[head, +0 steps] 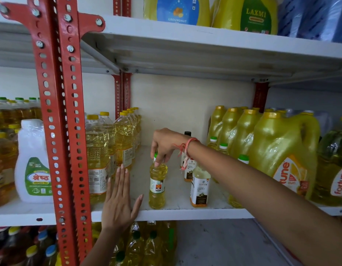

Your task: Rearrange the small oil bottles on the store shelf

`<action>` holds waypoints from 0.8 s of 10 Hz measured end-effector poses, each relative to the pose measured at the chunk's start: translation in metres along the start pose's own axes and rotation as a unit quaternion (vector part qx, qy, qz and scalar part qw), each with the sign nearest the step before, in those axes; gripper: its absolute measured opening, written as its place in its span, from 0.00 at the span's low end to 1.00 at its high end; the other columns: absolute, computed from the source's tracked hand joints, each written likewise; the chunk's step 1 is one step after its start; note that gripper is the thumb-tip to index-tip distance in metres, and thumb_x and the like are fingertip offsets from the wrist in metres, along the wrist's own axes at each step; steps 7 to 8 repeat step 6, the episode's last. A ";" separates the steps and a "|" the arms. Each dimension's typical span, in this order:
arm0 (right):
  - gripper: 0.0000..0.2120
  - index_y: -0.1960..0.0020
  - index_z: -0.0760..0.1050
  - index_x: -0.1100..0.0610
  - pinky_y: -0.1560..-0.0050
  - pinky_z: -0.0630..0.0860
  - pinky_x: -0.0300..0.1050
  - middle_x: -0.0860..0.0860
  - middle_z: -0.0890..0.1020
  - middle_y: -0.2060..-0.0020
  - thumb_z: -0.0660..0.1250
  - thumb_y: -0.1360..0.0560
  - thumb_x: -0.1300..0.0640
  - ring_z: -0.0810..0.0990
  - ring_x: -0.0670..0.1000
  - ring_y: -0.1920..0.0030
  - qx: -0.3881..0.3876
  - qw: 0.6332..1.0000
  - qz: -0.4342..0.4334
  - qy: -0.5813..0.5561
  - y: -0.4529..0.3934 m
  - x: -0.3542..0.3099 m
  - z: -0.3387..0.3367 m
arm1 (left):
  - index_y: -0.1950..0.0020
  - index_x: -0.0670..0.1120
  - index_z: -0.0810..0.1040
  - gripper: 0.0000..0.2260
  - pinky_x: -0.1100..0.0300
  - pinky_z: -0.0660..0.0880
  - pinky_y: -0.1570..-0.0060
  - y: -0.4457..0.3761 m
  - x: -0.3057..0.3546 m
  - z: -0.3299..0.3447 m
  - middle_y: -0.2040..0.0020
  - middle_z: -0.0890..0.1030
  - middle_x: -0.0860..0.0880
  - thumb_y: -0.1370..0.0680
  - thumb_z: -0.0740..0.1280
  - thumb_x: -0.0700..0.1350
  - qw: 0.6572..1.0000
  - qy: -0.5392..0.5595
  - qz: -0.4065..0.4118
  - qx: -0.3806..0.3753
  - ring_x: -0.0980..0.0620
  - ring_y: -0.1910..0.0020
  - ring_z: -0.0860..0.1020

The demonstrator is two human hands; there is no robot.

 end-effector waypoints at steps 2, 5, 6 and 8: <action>0.16 0.47 0.83 0.63 0.55 0.83 0.42 0.55 0.86 0.61 0.78 0.34 0.63 0.82 0.49 0.70 0.009 1.000 0.001 -0.008 -0.001 0.003 0.001 | 0.20 0.38 0.47 0.36 0.47 0.39 0.23 0.000 -0.001 0.005 0.19 0.48 0.40 0.19 0.45 0.62 1.000 0.012 0.004 -0.018 0.44 0.20 0.48; 0.29 0.35 0.75 0.55 0.46 0.74 0.45 0.54 0.79 0.38 0.73 0.31 0.43 0.78 0.55 0.40 0.133 0.991 -0.026 0.015 0.031 0.030 -0.027 | 0.20 0.46 0.43 0.37 0.51 0.32 0.24 -0.028 0.004 -0.024 0.19 0.42 0.47 0.22 0.38 0.68 0.991 0.131 0.012 -0.011 0.55 0.21 0.39; 0.29 0.31 0.71 0.54 0.36 0.70 0.49 0.53 0.75 0.33 0.68 0.27 0.42 0.72 0.55 0.33 0.269 0.962 -0.030 0.021 0.061 0.049 -0.068 | 0.20 0.43 0.46 0.37 0.50 0.35 0.24 -0.073 0.027 -0.063 0.19 0.45 0.45 0.21 0.37 0.67 0.993 0.110 0.042 0.031 0.52 0.21 0.42; 0.29 0.31 0.71 0.54 0.36 0.70 0.49 0.53 0.75 0.33 0.68 0.27 0.42 0.72 0.55 0.33 0.269 0.962 -0.030 0.021 0.061 0.049 -0.068 | 0.20 0.43 0.46 0.37 0.50 0.35 0.24 -0.073 0.027 -0.063 0.19 0.45 0.45 0.21 0.37 0.67 0.993 0.110 0.042 0.031 0.52 0.21 0.42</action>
Point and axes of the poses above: each hand's wrist, its own y-axis away from the middle knuckle, its own z-axis out of the palm, x = y × z, the point moved 10 cm from there along -y, towards the middle knuckle
